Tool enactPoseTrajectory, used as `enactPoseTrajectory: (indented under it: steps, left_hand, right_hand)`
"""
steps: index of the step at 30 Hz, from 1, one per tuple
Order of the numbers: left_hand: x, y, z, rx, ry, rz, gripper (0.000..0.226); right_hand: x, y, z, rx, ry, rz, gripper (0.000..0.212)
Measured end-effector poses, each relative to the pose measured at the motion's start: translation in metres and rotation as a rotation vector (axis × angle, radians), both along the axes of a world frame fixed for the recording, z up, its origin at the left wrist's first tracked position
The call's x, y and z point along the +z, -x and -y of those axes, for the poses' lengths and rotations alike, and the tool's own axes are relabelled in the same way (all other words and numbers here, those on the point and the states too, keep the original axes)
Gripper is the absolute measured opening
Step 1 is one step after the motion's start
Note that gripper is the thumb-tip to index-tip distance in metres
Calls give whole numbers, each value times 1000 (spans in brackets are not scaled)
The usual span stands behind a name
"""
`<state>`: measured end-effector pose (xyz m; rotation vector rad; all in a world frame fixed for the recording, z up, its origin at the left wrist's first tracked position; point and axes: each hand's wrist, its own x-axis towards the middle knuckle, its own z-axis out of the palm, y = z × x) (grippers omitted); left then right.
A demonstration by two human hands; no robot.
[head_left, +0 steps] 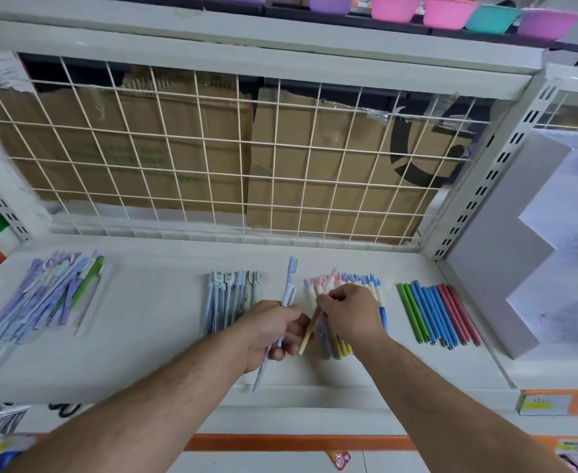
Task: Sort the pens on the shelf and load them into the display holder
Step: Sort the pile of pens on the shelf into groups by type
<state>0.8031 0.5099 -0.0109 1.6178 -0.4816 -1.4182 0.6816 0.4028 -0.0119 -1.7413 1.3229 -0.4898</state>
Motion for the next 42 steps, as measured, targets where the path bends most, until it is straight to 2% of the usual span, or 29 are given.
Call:
enactPoseTrajectory:
  steps: [6,9,11,16,19,22,25,28,32,39,42]
  left_hand:
    - [-3,4,1,17,-21,-13,28]
    - [-4,5,1,13,-6,-36,25]
    - [-3,5,0,6,-2,-52,22]
    - [-1,4,-1,18,6,-100,13]
    - [0,4,1,24,19,-144,10]
    - [1,6,2,-2,24,-189,16]
    - [4,8,0,-60,34,-203,23]
    - [7,8,-2,-66,44,-193,23]
    - [8,1,-6,38,99,-160,30]
    - [5,-19,-15,236,136,-25,20]
    - [5,-25,-22,234,130,63,20]
  right_hand:
    - [0,5,7,-25,-31,-10,13]
    - [-3,9,11,-30,130,-182,11]
    - [-3,11,12,-9,159,-253,7]
    - [-4,15,9,39,255,-385,11]
    - [1,12,2,66,265,-169,14]
    - [15,5,-9,130,-48,145,26]
    - [26,-1,-17,170,-241,287,20]
    - [30,-4,-18,161,-279,342,12]
    - [27,-6,-20,152,-261,343,17]
    - [23,-19,-43,401,-445,321,13]
    - [24,-30,-53,440,-482,324,18]
